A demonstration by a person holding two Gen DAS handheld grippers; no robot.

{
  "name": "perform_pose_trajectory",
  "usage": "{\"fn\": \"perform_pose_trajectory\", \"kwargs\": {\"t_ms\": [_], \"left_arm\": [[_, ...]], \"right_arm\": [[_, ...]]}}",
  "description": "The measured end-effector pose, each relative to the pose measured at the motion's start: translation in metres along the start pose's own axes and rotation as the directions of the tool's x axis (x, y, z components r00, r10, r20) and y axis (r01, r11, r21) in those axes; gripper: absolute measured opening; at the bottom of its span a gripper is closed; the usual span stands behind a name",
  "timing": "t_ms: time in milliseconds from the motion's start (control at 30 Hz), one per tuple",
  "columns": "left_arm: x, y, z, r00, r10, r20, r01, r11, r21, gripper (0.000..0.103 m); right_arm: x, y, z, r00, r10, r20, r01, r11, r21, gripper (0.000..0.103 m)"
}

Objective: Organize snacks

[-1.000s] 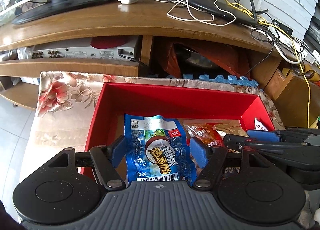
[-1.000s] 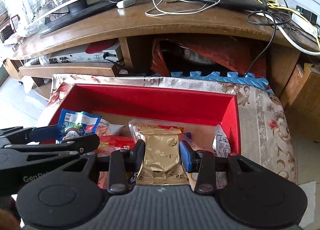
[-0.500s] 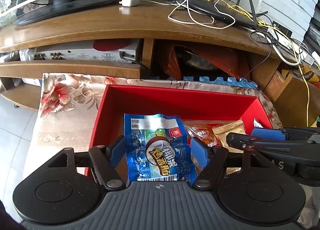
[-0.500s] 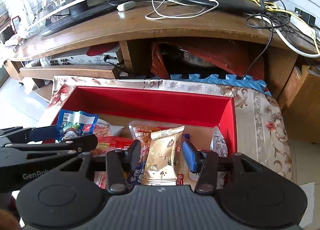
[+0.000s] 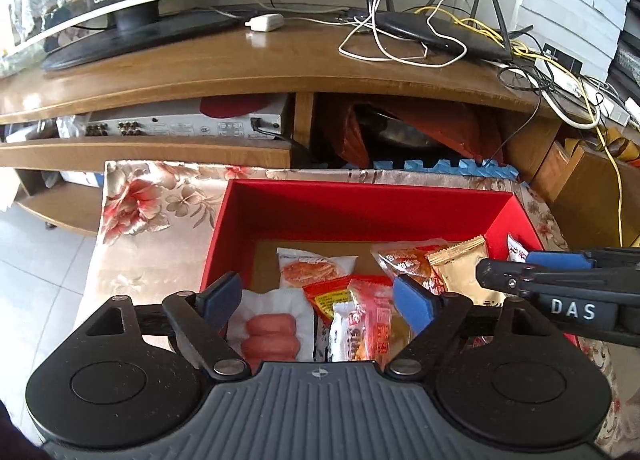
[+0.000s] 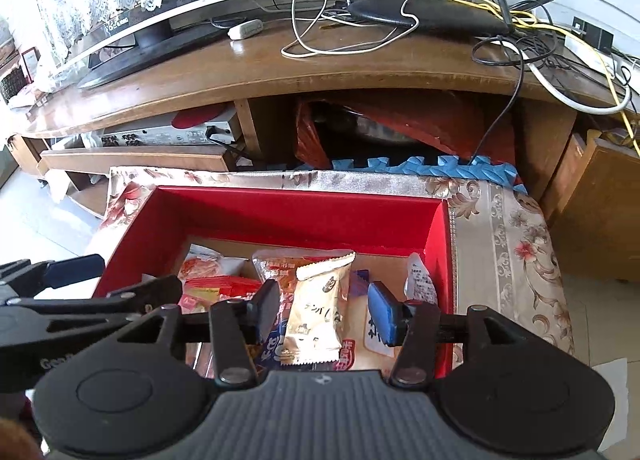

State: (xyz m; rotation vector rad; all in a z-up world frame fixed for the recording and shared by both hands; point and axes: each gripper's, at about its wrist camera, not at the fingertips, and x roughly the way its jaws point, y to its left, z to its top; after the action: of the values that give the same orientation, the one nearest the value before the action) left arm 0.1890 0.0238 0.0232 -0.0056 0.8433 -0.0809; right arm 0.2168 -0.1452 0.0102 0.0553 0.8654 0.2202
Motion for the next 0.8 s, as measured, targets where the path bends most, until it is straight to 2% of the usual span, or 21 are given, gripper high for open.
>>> {"fn": "perform_pose_trajectory", "kwargs": {"t_ms": [367,567,800], "left_arm": [[-0.022,0.0,-0.015,1.0,0.003,0.021,-0.003,1.0,-0.01,0.094],[-0.036,0.001,-0.026,0.999,-0.012,0.038,0.012,1.0,-0.021,0.102],[-0.046,-0.002,-0.041,0.999,0.008,0.041,-0.007,1.0,-0.015,0.103]], "right_arm": [[-0.025,0.0,-0.015,1.0,0.009,0.016,-0.01,1.0,0.022,0.051],[-0.039,0.001,-0.029,1.0,0.019,0.017,-0.02,0.999,0.031,0.052],[-0.055,-0.002,-0.049,1.0,0.02,0.013,-0.021,0.999,0.047,0.053]]}}
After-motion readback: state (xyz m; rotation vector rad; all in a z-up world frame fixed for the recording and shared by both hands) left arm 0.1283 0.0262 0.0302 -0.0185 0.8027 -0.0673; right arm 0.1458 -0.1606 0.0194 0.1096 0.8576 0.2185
